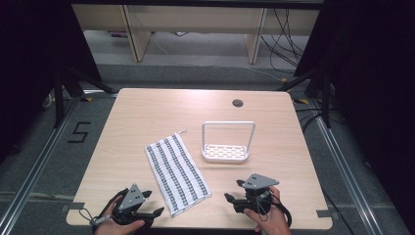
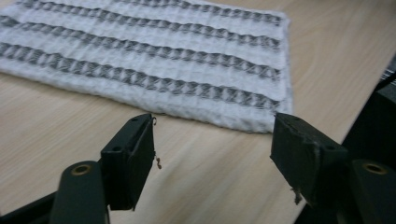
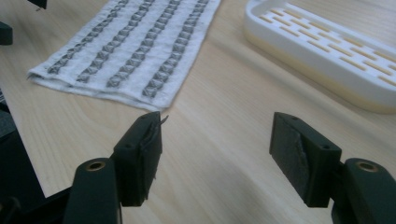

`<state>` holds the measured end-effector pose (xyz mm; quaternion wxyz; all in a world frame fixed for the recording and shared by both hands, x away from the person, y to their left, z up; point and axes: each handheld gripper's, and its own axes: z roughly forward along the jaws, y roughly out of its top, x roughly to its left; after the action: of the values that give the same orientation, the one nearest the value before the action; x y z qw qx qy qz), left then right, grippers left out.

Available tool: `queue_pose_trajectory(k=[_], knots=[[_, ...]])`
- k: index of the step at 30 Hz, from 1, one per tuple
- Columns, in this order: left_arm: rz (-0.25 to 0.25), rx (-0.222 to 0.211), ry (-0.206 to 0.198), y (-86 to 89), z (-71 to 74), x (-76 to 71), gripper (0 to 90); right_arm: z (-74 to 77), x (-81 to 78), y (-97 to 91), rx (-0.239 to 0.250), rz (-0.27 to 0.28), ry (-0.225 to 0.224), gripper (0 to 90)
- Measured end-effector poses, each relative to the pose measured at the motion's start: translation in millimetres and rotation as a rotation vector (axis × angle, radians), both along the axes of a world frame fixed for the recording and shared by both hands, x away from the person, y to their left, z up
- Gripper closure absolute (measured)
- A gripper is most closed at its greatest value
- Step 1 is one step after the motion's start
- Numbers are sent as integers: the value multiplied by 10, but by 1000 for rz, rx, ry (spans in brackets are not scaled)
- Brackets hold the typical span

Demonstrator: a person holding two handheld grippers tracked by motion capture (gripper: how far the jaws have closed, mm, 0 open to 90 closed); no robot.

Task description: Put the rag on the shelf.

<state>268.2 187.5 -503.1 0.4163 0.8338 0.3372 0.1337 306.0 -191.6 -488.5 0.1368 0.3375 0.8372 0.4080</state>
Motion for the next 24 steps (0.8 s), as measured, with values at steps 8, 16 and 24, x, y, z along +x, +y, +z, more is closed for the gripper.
queue_pose_trajectory(k=[8, 16, 24], knots=[[-125, 75, -5, -220, 7, -43, 391, -33, 37, 254, -3, 73, 23, 432], [-163, 69, 3, -331, 10, -84, 445, -76, 81, 451, -43, 128, 13, 468], [-190, 95, -5, -387, -4, -59, 533, -99, 143, 554, -57, 135, 37, 484]])
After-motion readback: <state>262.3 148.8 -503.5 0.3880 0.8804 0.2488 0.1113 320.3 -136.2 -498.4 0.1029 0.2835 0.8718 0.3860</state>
